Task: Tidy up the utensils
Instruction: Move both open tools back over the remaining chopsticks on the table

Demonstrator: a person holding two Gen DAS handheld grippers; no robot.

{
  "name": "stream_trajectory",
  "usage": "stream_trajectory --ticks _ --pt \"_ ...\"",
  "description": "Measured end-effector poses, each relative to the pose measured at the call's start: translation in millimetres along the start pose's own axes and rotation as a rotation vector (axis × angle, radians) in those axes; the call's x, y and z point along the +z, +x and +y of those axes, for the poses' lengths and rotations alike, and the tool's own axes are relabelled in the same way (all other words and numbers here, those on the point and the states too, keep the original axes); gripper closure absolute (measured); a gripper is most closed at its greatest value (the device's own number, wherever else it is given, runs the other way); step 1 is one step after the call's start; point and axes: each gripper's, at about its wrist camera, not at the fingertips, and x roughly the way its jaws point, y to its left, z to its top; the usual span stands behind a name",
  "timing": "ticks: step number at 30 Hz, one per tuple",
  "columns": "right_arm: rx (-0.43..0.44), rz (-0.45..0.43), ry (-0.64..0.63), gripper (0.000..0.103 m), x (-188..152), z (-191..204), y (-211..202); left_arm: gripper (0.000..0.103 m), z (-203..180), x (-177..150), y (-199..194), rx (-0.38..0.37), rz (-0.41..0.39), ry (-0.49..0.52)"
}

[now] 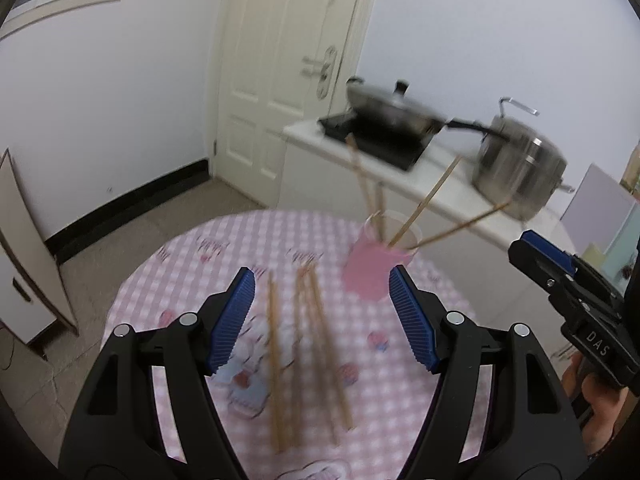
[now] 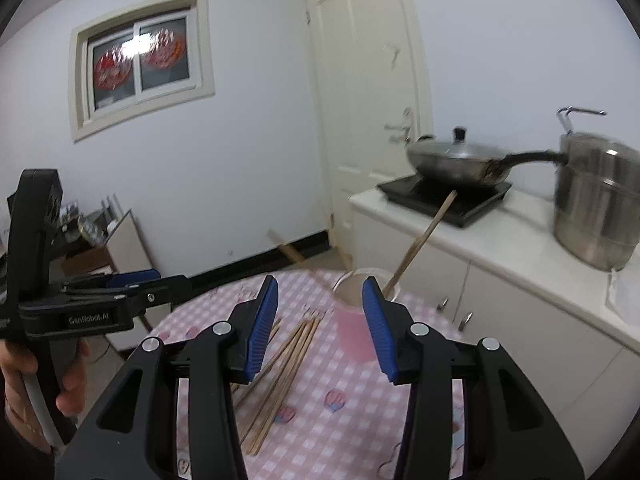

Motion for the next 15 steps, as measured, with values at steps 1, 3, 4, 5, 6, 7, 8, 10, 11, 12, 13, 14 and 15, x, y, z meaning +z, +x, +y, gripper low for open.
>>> stream_trajectory --ticks 1,3,4,5,6,7,8,10,11,12,13,14,15 --pt "0.007 0.019 -0.002 0.061 -5.2 4.2 6.3 0.034 7.3 -5.0 2.3 0.017 0.014 -0.004" --pt "0.021 0.052 -0.004 0.061 -14.4 11.5 16.1 0.034 21.6 -14.1 10.9 0.037 0.062 -0.017" --pt "0.025 0.066 -0.005 0.061 -17.5 15.0 19.8 0.034 26.3 -17.2 14.8 0.041 0.081 -0.024" --pt "0.033 0.089 -0.006 0.061 -22.5 18.5 27.9 0.034 32.4 -20.8 21.1 0.045 0.108 -0.032" --pt "0.04 0.106 -0.005 0.061 -25.5 21.5 32.9 0.034 36.8 -23.7 25.6 0.046 0.126 -0.037" --pt "0.048 0.136 -0.005 0.061 -30.5 24.2 42.7 0.034 41.9 -27.8 33.3 0.048 0.156 -0.045" --pt "0.051 0.151 -0.006 0.061 -33.4 26.5 47.6 0.034 45.9 -31.2 39.7 0.053 0.18 -0.052" --pt "0.05 0.189 -0.012 0.061 -40.4 29.7 60.7 0.034 53.0 -39.7 56.8 0.067 0.239 -0.063" --pt "0.052 0.214 -0.009 0.061 -44.7 29.9 69.0 0.034 55.2 -43.7 65.9 0.071 0.267 -0.064" --pt "0.054 0.234 -0.004 0.061 -49.0 29.7 76.2 0.034 56.8 -48.0 75.4 0.075 0.294 -0.064" --pt "0.053 0.255 0.001 0.061 -54.2 29.7 83.2 0.034 59.6 -52.6 83.0 0.077 0.317 -0.065" --pt "0.054 0.272 0.006 0.061 -58.0 28.7 88.4 0.034 59.9 -55.8 90.4 0.076 0.337 -0.066" --pt "0.056 0.283 0.01 0.061 -60.0 28.0 91.1 0.034 60.9 -58.6 96.2 0.074 0.352 -0.067"
